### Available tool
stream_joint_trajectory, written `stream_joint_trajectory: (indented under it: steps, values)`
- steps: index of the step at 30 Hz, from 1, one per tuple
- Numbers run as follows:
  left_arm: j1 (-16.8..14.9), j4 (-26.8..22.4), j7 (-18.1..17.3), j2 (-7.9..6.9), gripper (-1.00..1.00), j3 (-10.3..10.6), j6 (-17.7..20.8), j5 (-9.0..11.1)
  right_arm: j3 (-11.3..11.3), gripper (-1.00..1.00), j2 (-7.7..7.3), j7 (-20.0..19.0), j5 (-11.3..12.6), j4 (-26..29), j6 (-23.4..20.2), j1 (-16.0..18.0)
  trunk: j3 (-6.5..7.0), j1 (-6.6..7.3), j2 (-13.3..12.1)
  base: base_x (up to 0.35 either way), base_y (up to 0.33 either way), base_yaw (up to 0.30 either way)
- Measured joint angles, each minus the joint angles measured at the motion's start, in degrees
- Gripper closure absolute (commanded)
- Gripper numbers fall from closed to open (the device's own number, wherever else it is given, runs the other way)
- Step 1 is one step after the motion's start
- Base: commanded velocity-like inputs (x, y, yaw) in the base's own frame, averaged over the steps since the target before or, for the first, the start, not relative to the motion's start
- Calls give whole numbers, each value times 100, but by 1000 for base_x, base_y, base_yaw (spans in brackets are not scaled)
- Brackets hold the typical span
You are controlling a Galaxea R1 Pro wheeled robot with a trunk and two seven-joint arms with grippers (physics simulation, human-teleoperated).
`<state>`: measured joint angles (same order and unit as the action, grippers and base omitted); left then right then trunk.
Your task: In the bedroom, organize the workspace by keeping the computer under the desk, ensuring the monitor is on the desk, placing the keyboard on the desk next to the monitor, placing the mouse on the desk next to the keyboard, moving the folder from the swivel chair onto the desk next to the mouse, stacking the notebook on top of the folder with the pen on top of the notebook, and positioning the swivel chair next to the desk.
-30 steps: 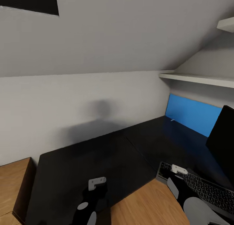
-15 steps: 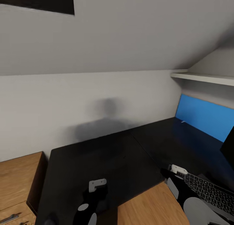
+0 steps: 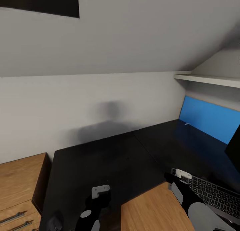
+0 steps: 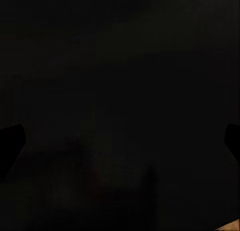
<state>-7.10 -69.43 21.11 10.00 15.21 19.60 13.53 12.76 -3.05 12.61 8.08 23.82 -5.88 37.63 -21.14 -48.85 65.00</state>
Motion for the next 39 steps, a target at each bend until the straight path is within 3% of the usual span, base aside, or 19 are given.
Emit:
stream_joint_trajectory:
  steps: [24, 33, 39]
  values:
    - [2, -1, 7, 0, -100, 9, 1, -6, 15, -100, 3, 16, -38, 20, 46, 0, 0, 1, 0, -64, 0, 0]
    - [2, 3, 14, 0, -100, 15, 9, -9, 21, -100, 0, 10, 7, -156, 122, -3, 160, 198, -361, 0, 0, 0]
    - [2, 51, 15, 0, -100, 18, 9, -9, 8, -100, 56, 25, -25, -143, 595, -11, 268, 330, -601, 0, 0, 0]
